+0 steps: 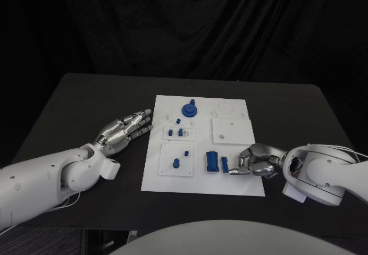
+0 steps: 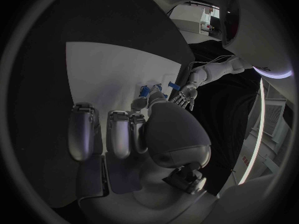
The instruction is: Assemble the parts on the task board
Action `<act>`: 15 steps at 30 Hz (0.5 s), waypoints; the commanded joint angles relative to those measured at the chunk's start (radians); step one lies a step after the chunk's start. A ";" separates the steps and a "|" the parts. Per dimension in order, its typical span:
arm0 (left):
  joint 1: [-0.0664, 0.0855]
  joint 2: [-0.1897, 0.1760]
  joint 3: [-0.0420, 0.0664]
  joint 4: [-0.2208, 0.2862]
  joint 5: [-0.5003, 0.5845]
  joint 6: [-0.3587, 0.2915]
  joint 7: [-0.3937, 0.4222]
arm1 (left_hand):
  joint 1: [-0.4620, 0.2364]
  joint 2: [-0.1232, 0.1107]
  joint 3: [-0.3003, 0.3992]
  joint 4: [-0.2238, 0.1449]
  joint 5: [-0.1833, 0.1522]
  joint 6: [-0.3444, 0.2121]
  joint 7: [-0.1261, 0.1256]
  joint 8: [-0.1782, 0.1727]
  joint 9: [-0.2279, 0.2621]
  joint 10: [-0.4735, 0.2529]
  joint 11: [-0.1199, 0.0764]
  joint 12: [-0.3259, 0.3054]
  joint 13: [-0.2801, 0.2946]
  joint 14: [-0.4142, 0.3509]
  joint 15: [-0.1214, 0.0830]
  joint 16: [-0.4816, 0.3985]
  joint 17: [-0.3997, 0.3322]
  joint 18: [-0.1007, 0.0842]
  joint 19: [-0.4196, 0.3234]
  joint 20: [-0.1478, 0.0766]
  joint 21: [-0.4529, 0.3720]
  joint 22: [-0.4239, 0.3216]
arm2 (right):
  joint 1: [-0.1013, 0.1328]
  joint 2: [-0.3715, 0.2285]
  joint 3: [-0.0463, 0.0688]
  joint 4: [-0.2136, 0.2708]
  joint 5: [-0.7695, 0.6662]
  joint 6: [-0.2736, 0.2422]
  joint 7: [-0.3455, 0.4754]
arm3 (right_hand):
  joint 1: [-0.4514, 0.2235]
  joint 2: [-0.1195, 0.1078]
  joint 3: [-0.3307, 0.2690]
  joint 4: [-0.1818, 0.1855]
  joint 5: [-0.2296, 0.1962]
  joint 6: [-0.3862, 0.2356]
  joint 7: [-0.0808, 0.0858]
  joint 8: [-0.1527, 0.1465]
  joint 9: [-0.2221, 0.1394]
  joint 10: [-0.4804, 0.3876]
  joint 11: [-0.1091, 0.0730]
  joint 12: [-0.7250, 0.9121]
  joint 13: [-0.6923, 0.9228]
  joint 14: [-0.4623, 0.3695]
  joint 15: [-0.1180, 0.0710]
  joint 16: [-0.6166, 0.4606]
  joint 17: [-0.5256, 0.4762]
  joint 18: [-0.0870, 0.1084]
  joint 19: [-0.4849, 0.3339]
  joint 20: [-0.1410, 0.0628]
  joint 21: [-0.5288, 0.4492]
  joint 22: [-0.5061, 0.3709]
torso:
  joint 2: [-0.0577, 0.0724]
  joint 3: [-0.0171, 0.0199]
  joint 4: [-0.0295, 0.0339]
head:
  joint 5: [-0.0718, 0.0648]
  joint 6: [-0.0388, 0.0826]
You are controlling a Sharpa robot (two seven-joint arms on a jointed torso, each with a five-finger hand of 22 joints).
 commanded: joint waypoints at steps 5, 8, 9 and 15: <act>-0.002 0.003 0.001 0.002 0.004 0.008 0.013 | 0.007 0.000 0.007 0.000 0.005 0.003 0.006 0.005 0.001 0.000 0.004 0.005 0.001 0.002 0.007 0.000 -0.001 0.007 -0.001 0.006 0.003 -0.001 | -0.004 0.014 0.000 -0.010 -0.015 0.034 -0.046 | -0.008 0.001 -0.007 0.000 -0.007 0.008 0.001 0.000 0.005 0.106 -0.008 0.003 0.263 0.076 -0.007 0.005 0.111 -0.003 0.031 -0.007 0.002 0.206 | 0.001 -0.0002 0.0013 | -0.002 0.000; -0.002 0.002 0.001 0.002 0.004 0.008 0.013 | 0.008 -0.001 0.008 0.000 0.005 0.003 0.005 0.005 0.001 0.000 0.004 0.005 0.001 0.002 0.006 0.000 -0.001 0.007 -0.001 0.006 0.003 -0.001 | -0.005 0.019 0.000 -0.014 -0.015 0.029 -0.047 | -0.011 0.008 -0.008 0.005 -0.003 0.013 0.000 0.001 0.008 0.106 -0.008 0.003 0.263 0.076 -0.008 0.004 0.110 -0.003 0.031 -0.008 0.002 0.206 | 0.001 -0.0007 0.0017 | -0.001 0.000; -0.002 0.002 0.001 0.002 0.004 0.008 0.013 | 0.008 -0.001 0.008 0.000 0.005 0.003 0.005 0.005 0.001 0.000 0.004 0.005 0.001 0.002 0.006 0.000 -0.001 0.007 -0.001 0.006 0.003 -0.001 | -0.005 0.021 0.000 -0.015 -0.015 0.027 -0.047 | -0.012 0.011 -0.009 0.007 -0.001 0.014 0.000 0.002 0.009 0.106 -0.008 0.003 0.263 0.076 -0.008 0.004 0.111 -0.003 0.031 -0.008 0.002 0.206 | 0.001 -0.0006 0.0012 | -0.001 0.000; -0.002 0.001 0.001 0.003 0.004 0.008 0.012 | 0.008 -0.001 0.008 0.000 0.005 0.003 0.005 0.005 0.001 0.000 0.004 0.005 0.001 0.002 0.006 0.000 -0.001 0.007 -0.001 0.006 0.003 -0.001 | -0.005 0.030 0.000 -0.023 -0.015 0.026 -0.048 | -0.017 0.018 -0.010 0.014 0.002 0.018 -0.001 0.002 0.012 0.106 -0.009 0.003 0.263 0.076 -0.008 0.005 0.112 -0.003 0.032 -0.008 0.004 0.206 | 0.001 -0.0001 0.0007 | -0.002 0.000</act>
